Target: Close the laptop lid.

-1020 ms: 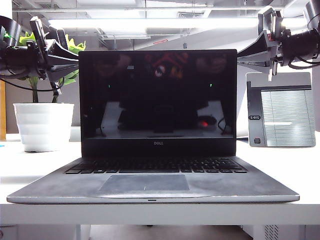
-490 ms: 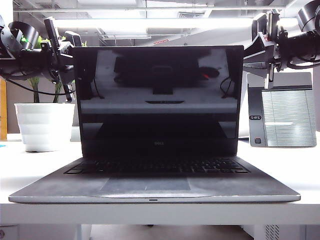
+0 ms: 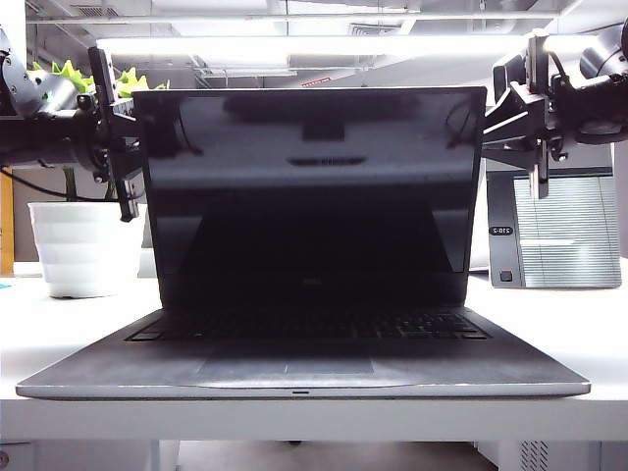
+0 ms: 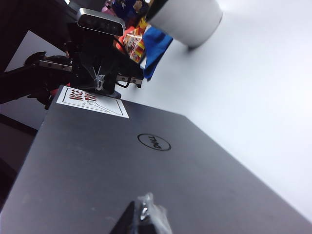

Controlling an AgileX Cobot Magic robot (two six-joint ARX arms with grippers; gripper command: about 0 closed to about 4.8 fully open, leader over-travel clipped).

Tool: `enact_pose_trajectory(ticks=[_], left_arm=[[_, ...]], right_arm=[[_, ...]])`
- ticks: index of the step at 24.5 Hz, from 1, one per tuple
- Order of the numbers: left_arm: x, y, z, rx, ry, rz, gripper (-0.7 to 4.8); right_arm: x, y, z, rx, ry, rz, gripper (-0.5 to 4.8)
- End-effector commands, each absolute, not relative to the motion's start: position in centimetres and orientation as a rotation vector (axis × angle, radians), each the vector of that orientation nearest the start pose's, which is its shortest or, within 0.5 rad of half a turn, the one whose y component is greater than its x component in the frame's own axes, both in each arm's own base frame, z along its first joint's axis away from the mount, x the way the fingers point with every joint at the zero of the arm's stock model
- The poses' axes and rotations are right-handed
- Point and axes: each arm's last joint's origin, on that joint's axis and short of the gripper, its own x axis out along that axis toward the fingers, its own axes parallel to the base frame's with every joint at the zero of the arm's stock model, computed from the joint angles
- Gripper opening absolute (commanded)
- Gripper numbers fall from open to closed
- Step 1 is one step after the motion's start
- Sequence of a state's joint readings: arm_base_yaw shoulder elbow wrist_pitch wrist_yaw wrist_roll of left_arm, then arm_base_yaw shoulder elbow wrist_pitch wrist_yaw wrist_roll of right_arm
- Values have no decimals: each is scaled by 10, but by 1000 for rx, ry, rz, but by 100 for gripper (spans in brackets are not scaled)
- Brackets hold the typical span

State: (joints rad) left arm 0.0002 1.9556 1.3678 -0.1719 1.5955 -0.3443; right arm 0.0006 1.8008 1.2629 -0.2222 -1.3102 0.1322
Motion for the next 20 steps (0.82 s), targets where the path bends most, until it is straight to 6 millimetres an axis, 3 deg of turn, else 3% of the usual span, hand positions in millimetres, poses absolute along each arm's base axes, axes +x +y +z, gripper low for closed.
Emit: enact_pose_trajectory(ticks=[1,10,20], left_arm=[[395,-31,213,-890,869,-1432,-5],[372,-31,201,-940,920,-1386,-5],[343,-31,195,-844,1038,-1300,-5]], right_arm=[[370,32,233,645,782,1224,-5],[353,35,220,650,910,1192,-5],[344,42,215,618,1001,1156,-5]])
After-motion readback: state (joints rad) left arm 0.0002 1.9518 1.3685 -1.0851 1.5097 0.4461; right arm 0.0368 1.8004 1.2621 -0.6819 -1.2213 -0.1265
